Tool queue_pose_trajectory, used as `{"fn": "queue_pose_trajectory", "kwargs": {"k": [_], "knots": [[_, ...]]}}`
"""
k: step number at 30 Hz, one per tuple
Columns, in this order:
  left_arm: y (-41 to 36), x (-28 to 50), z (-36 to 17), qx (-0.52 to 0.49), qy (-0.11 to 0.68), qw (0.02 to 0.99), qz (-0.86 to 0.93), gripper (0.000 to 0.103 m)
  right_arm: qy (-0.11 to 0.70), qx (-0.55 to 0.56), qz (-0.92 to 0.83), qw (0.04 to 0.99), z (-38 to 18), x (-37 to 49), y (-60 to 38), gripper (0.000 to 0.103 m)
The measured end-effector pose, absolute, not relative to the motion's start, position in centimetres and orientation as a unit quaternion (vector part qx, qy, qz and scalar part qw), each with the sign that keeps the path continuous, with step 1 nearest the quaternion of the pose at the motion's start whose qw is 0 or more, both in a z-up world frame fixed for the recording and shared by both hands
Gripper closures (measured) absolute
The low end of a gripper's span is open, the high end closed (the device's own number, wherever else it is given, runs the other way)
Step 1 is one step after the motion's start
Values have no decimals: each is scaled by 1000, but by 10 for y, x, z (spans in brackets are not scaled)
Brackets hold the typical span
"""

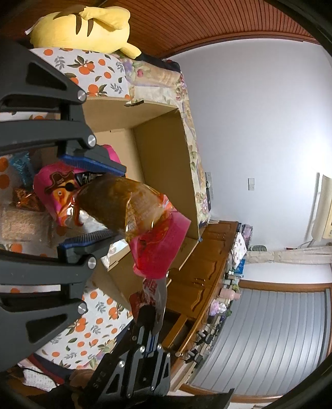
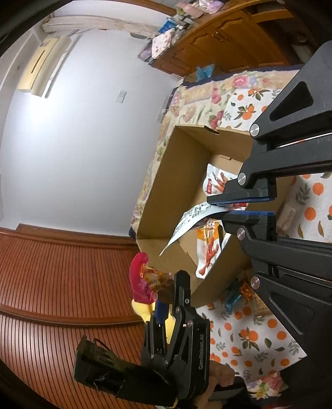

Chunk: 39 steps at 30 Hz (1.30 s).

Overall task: Organize snacks
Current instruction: 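Open both grippers over the box to drop the pink bag and white sachet, then move both grippers back to the pile, left over the clear rice-cake tray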

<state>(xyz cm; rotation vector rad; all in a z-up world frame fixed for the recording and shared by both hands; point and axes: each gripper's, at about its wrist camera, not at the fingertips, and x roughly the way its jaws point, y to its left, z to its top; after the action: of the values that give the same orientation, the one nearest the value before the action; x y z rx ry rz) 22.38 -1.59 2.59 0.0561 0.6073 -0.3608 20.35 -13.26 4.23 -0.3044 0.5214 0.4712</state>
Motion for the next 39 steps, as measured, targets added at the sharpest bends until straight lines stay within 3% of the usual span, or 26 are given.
{"fn": "queue_pose_trajectory", "kwargs": {"k": [17, 39], "knots": [[-17, 266, 14, 22, 323, 935, -142, 59, 284, -130, 207, 927, 24, 238, -133, 101], [3, 248, 26, 16, 295, 947, -124, 43, 302, -115, 185, 928, 12, 267, -130, 101]]}}
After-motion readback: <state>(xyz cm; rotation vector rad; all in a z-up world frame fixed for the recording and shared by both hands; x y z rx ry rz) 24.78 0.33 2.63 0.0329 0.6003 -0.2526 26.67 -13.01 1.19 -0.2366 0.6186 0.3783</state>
